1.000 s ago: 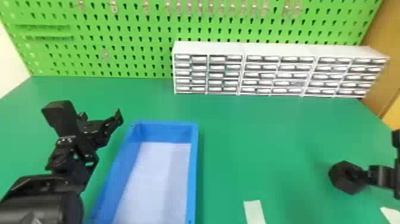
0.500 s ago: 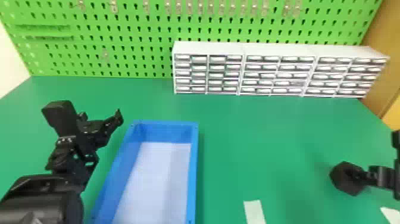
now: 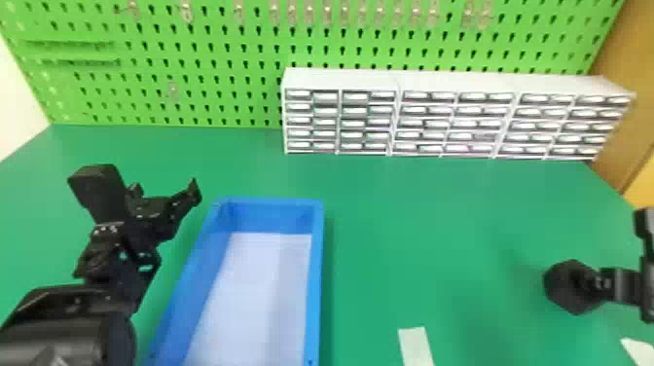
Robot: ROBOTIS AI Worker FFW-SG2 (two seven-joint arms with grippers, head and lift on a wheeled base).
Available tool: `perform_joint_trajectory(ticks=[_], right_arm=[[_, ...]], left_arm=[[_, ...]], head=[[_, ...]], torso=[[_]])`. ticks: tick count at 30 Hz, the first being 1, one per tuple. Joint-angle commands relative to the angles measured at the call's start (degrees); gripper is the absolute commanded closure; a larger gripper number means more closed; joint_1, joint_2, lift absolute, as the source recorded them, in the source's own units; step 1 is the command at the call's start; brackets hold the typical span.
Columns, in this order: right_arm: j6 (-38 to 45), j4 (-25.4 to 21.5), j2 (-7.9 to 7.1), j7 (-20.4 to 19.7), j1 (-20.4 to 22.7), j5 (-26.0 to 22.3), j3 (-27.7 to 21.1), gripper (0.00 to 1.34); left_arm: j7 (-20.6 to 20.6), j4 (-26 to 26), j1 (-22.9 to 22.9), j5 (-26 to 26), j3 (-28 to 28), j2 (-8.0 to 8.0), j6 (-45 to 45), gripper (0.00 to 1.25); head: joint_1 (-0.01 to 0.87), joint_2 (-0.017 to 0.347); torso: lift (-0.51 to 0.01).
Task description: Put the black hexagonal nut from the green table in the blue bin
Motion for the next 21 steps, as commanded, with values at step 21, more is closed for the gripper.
perform_joint_trajectory(ticks=[21], right_arm=[[-3.6, -3.49, 2.68, 9.02, -1.5, 13.59, -2.09, 1.01]], left_arm=[[-0.23, 0.0, -0.04, -0.09, 0.11, 0.0, 0.14, 0.2]], head=[[0.666, 0.032]], torso=[[-0.1]])
